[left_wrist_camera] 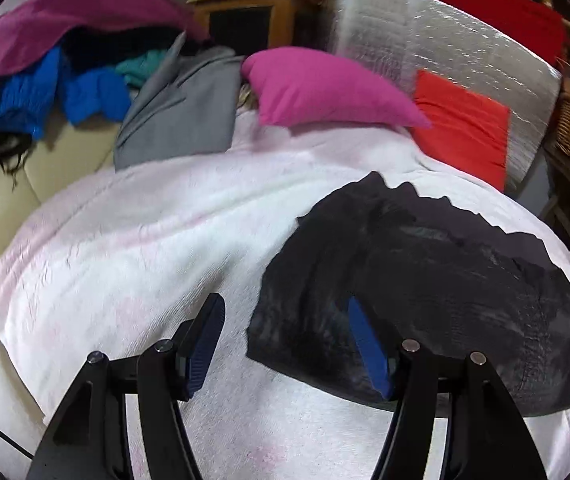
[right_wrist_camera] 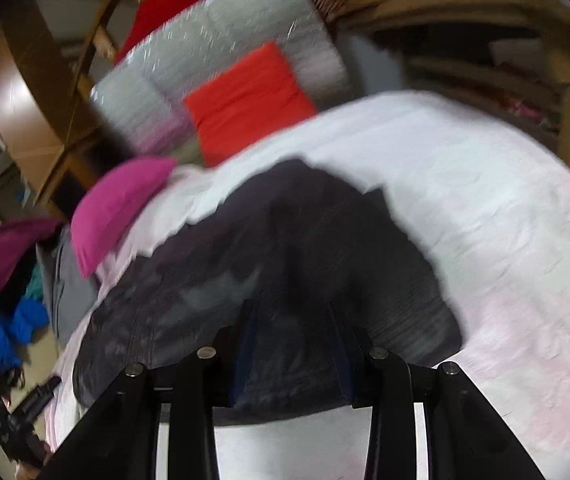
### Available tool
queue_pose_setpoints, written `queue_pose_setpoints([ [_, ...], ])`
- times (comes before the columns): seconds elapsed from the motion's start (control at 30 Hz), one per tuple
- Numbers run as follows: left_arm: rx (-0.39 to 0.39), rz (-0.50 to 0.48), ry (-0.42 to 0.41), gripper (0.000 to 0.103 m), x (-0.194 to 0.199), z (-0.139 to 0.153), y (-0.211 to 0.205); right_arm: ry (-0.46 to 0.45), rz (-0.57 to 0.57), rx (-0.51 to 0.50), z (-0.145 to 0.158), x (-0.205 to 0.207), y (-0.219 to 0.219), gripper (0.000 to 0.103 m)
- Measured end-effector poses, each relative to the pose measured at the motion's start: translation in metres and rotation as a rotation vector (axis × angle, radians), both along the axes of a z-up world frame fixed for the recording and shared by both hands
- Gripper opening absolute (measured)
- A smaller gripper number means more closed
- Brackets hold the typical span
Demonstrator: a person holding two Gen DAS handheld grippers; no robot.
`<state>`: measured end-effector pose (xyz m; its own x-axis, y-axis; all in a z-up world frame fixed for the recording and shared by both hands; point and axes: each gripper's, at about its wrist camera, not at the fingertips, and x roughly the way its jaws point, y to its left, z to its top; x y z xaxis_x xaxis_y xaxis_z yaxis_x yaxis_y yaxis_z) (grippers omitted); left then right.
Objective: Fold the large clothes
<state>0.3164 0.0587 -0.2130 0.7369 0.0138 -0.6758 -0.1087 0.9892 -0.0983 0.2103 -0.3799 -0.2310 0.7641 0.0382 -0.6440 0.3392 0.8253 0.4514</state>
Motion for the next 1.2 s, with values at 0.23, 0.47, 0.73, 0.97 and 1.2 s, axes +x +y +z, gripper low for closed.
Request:
queue_pose_setpoints([
  [0.23, 0.052, -0.087, -0.035, 0.065, -0.010, 0.006, -0.027, 0.151, 0.079, -0.075, -0.027, 0.032, 0.033, 0.041],
  [0.47, 0.082, -0.139, -0.052, 0.065, -0.014, 0.008, -0.050, 0.100, 0.107, -0.096, -0.015, 0.025, 0.037, 0.045],
  [0.73, 0.105, -0.183, -0.034, 0.065, -0.013, 0.002, -0.074, 0.103, 0.182, -0.068, -0.022, 0.041, 0.057, 0.044],
  [0.97, 0.129, -0.202, 0.003, 0.065, -0.010, -0.009, -0.086, 0.148, 0.176, -0.019, -0.030, 0.042, 0.055, 0.044],
  [1.2, 0.146, -0.207, 0.079, 0.065, 0.000, -0.024, -0.092, 0.135, 0.127, -0.024, -0.023, 0.031, 0.035, 0.052],
])
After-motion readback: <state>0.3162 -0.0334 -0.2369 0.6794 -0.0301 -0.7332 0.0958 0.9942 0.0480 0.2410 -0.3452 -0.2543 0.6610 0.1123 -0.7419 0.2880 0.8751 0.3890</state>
